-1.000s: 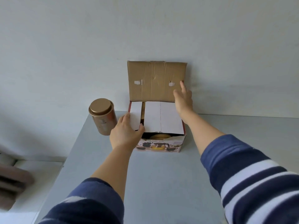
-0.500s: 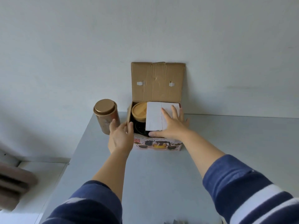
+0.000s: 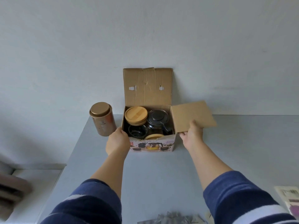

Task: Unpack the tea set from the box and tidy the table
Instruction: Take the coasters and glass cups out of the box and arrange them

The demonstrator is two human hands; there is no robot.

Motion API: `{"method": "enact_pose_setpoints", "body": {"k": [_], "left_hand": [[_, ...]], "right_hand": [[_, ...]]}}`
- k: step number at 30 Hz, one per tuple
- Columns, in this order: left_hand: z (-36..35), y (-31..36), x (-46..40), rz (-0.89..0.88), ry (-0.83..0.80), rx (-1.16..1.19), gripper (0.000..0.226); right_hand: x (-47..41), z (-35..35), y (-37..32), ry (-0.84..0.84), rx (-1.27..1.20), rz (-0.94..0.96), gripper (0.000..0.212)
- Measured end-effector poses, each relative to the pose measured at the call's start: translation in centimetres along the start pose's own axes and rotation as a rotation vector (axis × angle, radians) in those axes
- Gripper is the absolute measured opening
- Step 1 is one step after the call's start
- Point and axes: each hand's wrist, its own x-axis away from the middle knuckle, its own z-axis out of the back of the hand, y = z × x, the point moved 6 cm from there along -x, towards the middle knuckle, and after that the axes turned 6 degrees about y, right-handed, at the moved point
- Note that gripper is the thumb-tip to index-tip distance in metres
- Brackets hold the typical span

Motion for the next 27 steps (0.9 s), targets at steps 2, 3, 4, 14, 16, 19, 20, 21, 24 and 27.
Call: {"method": "enact_pose_setpoints", "body": {"k": [2,3,4,14,16,19,20,21,24,27], "left_hand": [[0.2,-0.1,0.3,-0.002,-0.001,0.001,0.030],[0.3,-0.1,0.4,-0.005,0.000,-0.002,0.030],[0.3,-0.1,0.4,-0.009,0.003,-0.001,0.030],[2.6,2.5,0.3,-0.200,0.156,-0.308,0.040],[2.8,4.5,0.1,-0.308,0.183,-0.344,0.039],[1.8,6.9,-0.5,-0.479,0.124,-0.470,0.040],[1.5,7.3,-0.7,-0.526,0.107,-0.520,0.042],[1.2,7.6,-0.9,-0.559,0.098,-0.561,0.044],[0.8,7.6,-1.5,-0.584,0.085,-0.612,0.043],[0.5,7.4,-1.5,-0.604,0.087,-0.661,0.046]], "right_hand": [[-0.7,1.8,1.6,0.057,-0.033,-0.117,0.048],[-0.7,2.6,2.3,0.082,-0.006,-0.167,0.050],[-0.6,3.0,2.7,0.081,0.018,-0.205,0.050],[5.3,-3.4,-2.7,-0.182,1.277,0.784,0.027],[7.2,-6.5,-1.4,-0.535,1.462,0.967,0.024],[8.4,-8.0,1.3,-0.812,1.801,1.026,0.024],[8.2,-8.1,2.1,-0.837,1.893,1.025,0.027],[8.0,-8.1,2.5,-0.840,1.960,1.014,0.029],[7.2,-8.6,3.1,-0.842,2.091,0.981,0.026],[6.5,-9.3,3.6,-0.895,2.147,0.889,0.022]]}}
